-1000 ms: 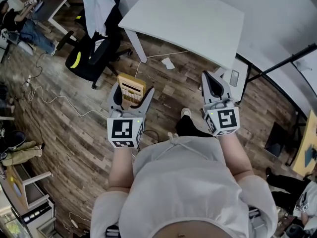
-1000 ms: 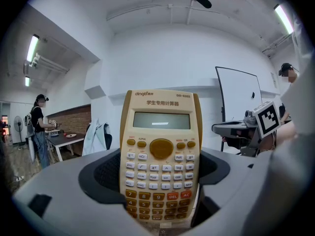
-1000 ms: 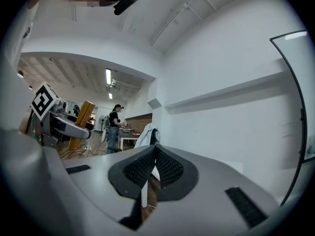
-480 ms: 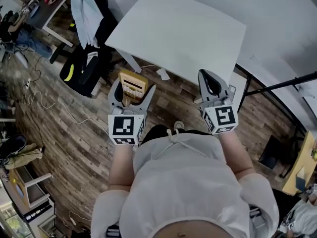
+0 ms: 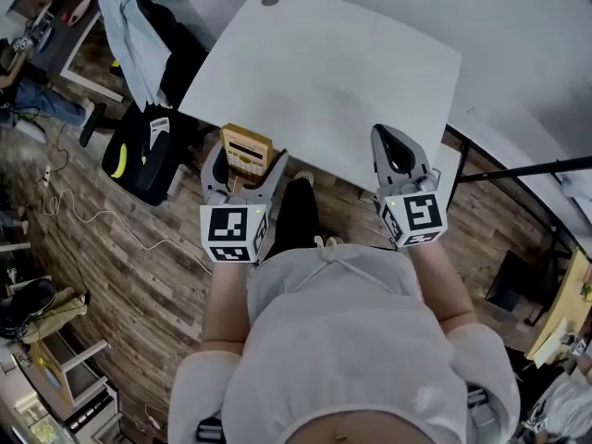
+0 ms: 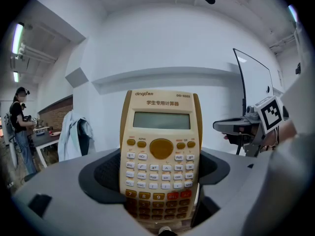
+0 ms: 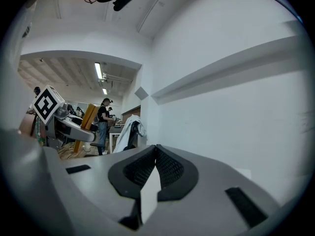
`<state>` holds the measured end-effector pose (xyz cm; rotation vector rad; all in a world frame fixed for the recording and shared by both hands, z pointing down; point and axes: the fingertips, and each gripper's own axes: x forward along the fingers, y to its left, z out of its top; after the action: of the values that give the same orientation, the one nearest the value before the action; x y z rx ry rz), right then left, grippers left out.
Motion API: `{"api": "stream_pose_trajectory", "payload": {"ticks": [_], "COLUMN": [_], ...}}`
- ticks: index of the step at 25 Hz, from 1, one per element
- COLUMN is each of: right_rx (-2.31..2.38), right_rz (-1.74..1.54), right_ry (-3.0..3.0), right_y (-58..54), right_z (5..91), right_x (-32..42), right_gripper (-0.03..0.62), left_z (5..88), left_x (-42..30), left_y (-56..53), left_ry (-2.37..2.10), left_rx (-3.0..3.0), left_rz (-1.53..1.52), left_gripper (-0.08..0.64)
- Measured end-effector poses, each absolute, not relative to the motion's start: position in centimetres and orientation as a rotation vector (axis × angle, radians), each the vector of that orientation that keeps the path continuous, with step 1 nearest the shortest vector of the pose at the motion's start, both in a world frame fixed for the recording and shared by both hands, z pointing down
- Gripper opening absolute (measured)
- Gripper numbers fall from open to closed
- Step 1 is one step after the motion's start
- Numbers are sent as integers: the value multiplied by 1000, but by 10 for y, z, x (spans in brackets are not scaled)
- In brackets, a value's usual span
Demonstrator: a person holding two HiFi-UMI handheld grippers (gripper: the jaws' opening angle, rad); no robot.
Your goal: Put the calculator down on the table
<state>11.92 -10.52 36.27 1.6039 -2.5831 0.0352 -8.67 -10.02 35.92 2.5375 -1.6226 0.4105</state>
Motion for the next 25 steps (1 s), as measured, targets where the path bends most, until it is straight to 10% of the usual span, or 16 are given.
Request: {"api": "stream_pose_trajectory", "payload": {"ticks": [25], "right_rx": [1881], "right_rz": [386], "right_ry": [-2227], "right_y": [-375], "right_z": [488], "right_x": [109], "right_gripper": [6], "left_z": [559], "left_x": [-60], "left_y": [-419], "left_ry": [-938], "left_rx": [2543], "left_rz": [911], "left_gripper": [420]}}
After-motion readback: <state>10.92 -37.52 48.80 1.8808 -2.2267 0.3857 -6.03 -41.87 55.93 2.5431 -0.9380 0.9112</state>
